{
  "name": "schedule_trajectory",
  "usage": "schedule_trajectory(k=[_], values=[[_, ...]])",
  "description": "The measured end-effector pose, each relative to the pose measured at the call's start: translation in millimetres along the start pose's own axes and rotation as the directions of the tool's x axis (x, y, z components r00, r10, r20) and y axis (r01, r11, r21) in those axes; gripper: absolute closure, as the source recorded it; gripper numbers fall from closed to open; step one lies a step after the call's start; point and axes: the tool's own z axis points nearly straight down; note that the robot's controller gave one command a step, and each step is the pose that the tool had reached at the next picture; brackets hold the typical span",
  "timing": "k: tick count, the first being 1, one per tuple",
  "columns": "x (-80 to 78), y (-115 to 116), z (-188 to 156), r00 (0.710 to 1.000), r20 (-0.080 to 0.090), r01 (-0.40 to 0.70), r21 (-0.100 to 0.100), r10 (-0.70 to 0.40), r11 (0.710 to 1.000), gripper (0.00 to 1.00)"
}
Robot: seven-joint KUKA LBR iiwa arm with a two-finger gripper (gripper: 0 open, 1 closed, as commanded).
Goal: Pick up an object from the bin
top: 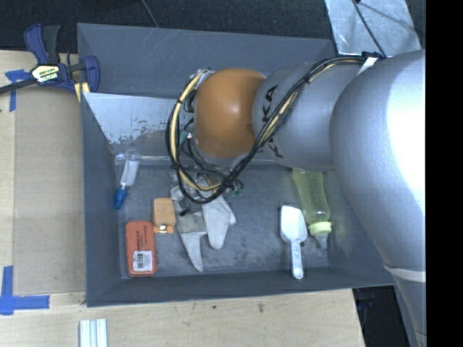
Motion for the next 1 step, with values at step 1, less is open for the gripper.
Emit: schedule_trajectory(k=[1], values=[[16.2, -11.8, -134.2, 1.000, -0.003, 0.012, 0.000, -0.012, 1.000, 1.00]])
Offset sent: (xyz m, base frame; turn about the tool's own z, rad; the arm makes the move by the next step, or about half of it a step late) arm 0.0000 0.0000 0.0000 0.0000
